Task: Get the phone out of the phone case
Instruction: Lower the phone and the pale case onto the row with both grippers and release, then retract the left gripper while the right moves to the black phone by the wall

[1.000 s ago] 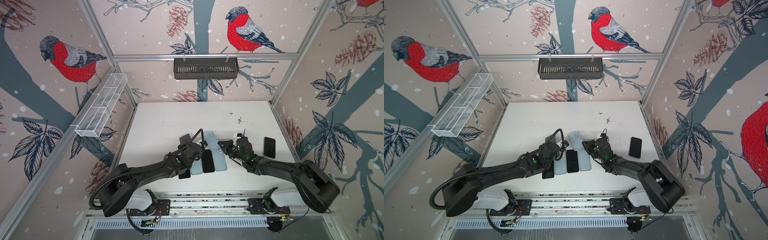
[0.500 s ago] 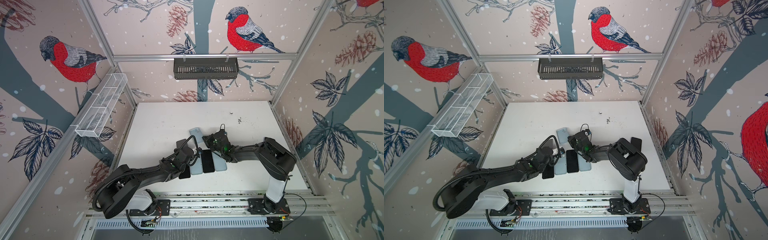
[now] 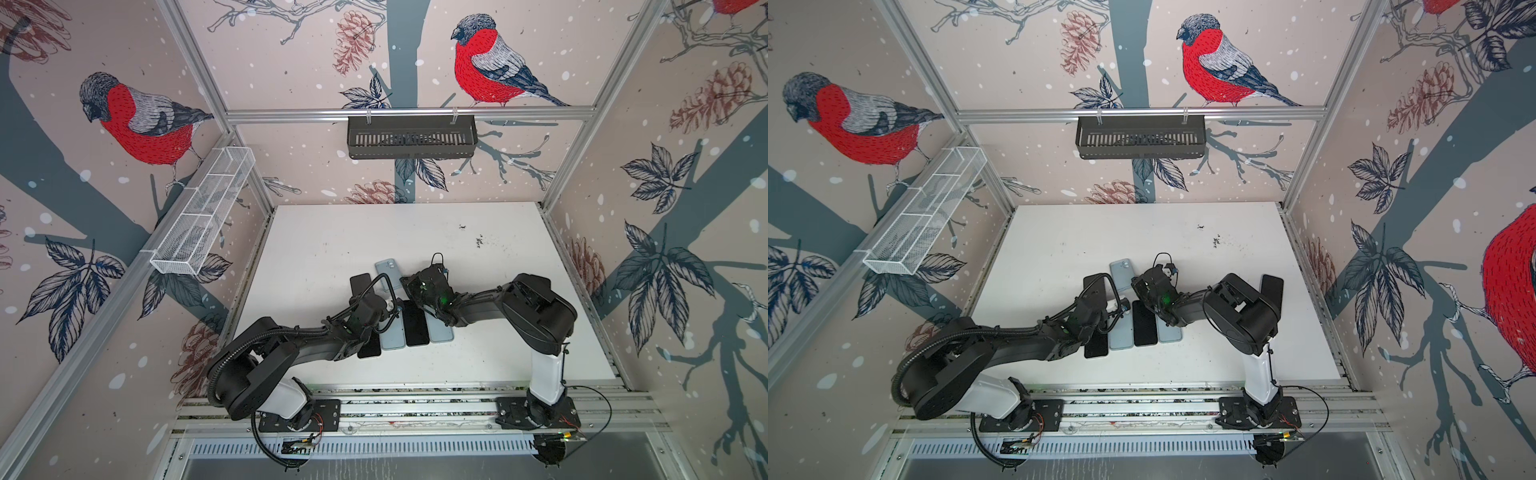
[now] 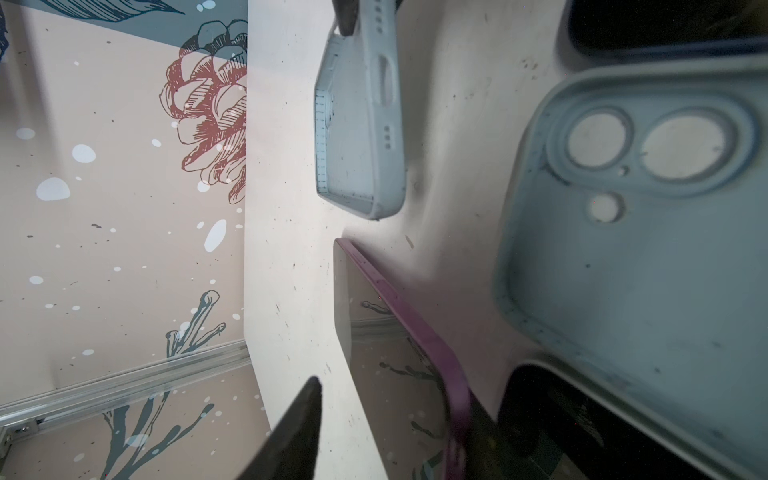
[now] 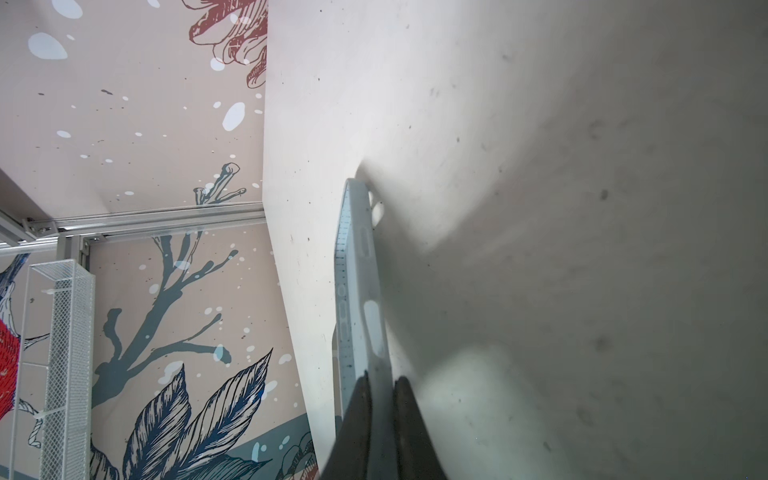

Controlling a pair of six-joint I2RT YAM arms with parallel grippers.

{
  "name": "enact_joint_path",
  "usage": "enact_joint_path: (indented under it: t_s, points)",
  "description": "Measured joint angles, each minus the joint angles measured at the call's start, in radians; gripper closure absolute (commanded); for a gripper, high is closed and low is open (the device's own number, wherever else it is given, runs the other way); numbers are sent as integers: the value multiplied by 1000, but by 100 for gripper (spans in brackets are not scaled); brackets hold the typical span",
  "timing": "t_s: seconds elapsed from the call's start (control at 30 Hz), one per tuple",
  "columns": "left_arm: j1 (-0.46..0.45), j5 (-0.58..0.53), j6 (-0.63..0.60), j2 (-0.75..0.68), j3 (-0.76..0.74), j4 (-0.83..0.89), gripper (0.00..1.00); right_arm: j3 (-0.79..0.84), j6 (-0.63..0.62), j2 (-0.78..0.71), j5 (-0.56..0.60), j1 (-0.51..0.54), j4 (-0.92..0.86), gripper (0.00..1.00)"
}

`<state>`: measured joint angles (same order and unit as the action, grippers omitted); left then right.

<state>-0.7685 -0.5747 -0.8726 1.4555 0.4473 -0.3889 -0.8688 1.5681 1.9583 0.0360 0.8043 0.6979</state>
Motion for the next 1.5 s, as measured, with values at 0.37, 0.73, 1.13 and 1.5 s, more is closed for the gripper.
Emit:
enact_joint_path:
  t_s: [0.37,0.73,1.13,1.5]
  points:
    - [4,6,14,-81,-4,-16,1,-22,0,6,-10,25,-1,41]
    - [4,24,87,-223,-4,39,1,-16,-68,-72,-69,23,-49,18]
    - [8,-34,253,-227,93,138,1,-19,-251,-159,-133,-27,-205,13]
    - [85,24,742,-150,436,532,1,-262,-586,-40,-170,-72,-479,28]
